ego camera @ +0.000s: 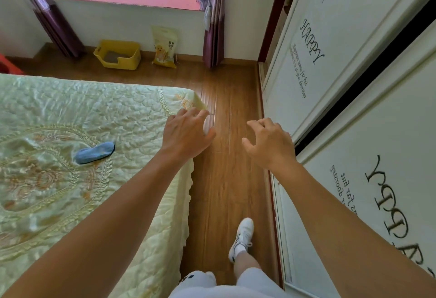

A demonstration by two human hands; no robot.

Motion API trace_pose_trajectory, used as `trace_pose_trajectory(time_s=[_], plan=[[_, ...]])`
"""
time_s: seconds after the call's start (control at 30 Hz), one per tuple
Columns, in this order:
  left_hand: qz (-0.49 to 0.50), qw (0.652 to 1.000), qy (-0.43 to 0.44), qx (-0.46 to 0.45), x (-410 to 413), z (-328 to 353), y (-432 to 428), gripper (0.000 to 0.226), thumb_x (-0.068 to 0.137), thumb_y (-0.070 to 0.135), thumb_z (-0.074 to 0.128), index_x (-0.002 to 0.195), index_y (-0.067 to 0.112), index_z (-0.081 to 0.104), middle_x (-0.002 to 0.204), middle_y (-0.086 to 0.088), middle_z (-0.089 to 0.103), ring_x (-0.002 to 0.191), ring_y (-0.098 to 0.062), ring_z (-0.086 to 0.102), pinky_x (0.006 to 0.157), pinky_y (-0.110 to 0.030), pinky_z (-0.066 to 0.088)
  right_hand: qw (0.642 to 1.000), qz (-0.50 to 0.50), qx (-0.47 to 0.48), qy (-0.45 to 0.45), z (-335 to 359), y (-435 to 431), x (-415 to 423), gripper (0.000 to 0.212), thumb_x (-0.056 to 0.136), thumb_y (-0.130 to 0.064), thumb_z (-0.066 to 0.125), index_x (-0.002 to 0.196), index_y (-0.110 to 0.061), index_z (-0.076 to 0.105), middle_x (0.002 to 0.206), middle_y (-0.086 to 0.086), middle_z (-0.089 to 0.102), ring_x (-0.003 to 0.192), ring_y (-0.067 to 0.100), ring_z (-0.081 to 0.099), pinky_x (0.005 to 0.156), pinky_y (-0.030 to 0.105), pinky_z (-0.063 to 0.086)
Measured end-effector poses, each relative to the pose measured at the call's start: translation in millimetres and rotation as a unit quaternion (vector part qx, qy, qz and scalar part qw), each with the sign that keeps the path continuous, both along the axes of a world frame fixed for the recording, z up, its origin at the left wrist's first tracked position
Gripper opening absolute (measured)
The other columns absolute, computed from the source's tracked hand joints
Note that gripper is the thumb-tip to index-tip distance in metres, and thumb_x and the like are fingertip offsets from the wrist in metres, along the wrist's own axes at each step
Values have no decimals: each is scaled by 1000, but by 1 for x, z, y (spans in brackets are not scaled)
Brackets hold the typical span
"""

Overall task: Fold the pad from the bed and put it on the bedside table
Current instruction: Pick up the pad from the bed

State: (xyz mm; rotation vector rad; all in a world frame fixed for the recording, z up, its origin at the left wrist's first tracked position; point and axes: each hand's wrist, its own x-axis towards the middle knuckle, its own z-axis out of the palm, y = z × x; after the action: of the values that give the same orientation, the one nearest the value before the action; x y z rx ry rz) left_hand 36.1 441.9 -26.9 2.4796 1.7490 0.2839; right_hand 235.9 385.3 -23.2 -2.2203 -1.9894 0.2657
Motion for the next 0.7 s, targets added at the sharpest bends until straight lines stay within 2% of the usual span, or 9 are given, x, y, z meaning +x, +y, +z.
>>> trace_pose_trajectory(time_s=[0.23, 0.5, 0.7], plan=[[23, 999, 23, 0, 30, -12, 96, 55, 89, 52, 45, 132, 19, 56, 133, -6, 63, 116, -30, 58, 89, -45, 48, 999, 30, -7, 11, -14, 108, 39, 54, 94, -46, 52, 143, -24, 49, 142, 6, 55, 128, 27, 53, 104, 46, 44], [80, 994, 67, -21, 50, -27, 204, 55, 89, 51, 47, 133, 20, 56, 130, -7, 65, 112, -32, 62, 81, -43, 52, 997, 81, -2, 19, -12, 253, 86, 47, 93, -48, 52, 134, -24, 57, 136, 5, 59, 121, 26, 57, 99, 45, 50], [165, 983, 65, -38, 32, -28, 247, 56, 88, 52, 46, 133, 20, 56, 129, -7, 66, 111, -31, 62, 81, -43, 52, 988, 150, -24, 28, -16, 336, 64, 48, 93, -46, 52, 136, -25, 55, 132, 4, 60, 118, 25, 57, 97, 45, 50]])
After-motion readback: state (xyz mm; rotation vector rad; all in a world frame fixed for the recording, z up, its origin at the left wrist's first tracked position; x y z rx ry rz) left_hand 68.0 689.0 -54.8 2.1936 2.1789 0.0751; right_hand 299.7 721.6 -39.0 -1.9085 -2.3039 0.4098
